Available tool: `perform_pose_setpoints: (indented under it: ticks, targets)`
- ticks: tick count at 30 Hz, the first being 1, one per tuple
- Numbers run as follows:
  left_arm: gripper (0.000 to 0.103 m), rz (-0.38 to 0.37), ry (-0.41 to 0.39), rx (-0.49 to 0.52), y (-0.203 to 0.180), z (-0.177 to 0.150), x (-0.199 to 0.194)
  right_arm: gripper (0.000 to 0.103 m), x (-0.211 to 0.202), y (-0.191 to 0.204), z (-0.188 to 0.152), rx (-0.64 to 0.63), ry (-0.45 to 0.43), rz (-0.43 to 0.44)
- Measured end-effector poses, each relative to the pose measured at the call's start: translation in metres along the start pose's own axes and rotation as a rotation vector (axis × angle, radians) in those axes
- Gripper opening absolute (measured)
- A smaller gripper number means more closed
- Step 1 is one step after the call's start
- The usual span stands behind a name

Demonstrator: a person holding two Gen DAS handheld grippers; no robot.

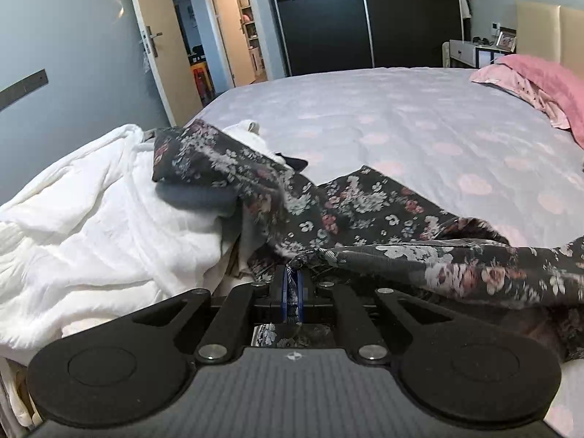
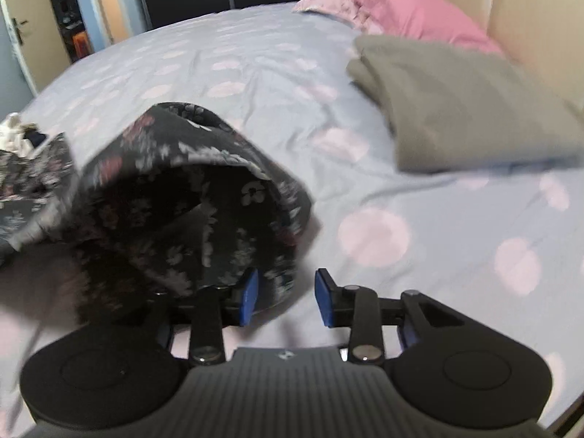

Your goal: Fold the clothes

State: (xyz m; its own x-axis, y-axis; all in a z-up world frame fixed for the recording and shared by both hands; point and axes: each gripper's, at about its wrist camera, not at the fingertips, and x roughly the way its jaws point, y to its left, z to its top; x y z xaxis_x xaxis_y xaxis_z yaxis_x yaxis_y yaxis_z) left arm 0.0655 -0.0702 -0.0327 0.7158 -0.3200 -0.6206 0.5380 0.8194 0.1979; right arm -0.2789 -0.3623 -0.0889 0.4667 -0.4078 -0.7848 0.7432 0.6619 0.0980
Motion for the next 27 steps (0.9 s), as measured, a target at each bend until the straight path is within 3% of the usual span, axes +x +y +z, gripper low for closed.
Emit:
perform_pose_setpoints:
  ticks: [4, 9, 14, 20, 22, 27]
  targets:
    - [0.003, 0.037, -0.009, -0.031, 0.012, -0.003, -0.002, 0.046, 0.016, 0.014, -0.010, -0.100, 0.023, 0.000]
    - [0.004, 0.103, -0.032, -0.081, 0.030, 0.001, -0.002, 0.046, 0.039, 0.018, -0.009, -0.219, -0.011, -0.035]
    - [0.003, 0.170, -0.054, -0.131, 0.049, 0.005, -0.003, 0.043, 0.045, 0.016, -0.003, -0.222, -0.042, -0.010]
    - [0.003, 0.186, -0.105, -0.146, 0.052, 0.011, -0.015, 0.013, 0.042, 0.034, 0.000, -0.272, -0.065, 0.057]
    - [0.003, 0.175, -0.134, -0.145, 0.049, 0.014, -0.025, 0.009, 0.035, 0.035, 0.003, -0.260, -0.087, 0.041]
    - [0.002, 0.090, -0.204, -0.139, 0.039, 0.029, -0.067, 0.005, -0.008, 0.029, 0.024, -0.155, -0.245, -0.085]
